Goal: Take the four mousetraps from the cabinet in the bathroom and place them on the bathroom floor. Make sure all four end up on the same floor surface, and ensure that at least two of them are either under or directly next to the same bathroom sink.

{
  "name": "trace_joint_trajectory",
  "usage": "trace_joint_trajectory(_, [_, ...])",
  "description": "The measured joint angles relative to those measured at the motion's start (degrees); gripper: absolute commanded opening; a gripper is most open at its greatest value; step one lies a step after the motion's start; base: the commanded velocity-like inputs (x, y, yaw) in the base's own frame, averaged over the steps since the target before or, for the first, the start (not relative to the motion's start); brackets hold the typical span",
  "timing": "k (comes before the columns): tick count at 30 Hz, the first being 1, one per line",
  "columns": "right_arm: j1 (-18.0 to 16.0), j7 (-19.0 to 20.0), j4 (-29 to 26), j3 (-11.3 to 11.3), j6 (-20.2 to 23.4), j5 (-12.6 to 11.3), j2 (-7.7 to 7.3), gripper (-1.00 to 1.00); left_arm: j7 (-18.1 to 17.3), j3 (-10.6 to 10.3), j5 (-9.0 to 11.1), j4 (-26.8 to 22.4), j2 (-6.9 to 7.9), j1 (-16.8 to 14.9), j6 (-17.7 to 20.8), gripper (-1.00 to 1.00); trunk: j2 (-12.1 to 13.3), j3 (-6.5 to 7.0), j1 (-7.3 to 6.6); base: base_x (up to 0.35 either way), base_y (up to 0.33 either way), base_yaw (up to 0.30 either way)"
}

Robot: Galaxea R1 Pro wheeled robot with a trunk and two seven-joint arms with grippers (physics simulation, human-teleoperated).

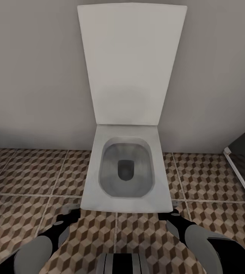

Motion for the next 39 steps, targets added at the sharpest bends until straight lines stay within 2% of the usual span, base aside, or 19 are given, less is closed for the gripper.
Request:
trace_joint_trajectory(5, [0.0,0.0,0.0,0.0,0.0,0.0,-0.02,-1.00,0.2,-0.1,0.0,0.0,-0.66,0.0,0.0,-1.00,0.0,0.00,0.00,0.000,0.000,0.000])
trace_joint_trajectory(16, [0.0,0.0,0.0,0.0,0.0,0.0,-0.02,-1.00,0.3,-0.1,0.0,0.0,-0.88,0.0,0.0,-1.00,0.0,0.00,0.00,0.000,0.000,0.000])
trace_joint_trajectory(24, [0.0,0.0,0.0,0.0,0.0,0.0,-0.02,-1.00,0.2,-0.1,0.0,0.0,-0.89,0.0,0.0,-1.00,-0.1,-1.77,0.21,0.000,0.000,0.000])
trace_joint_trajectory(39, [0.0,-0.1,-0.3,0.0,-0.1,0.0,0.02,-1.00,0.4,-0.2,0.0,-0.3,-0.74,0.0,0.0,-1.00,-0.1,-1.77,0.21,0.000,0.000,0.000])
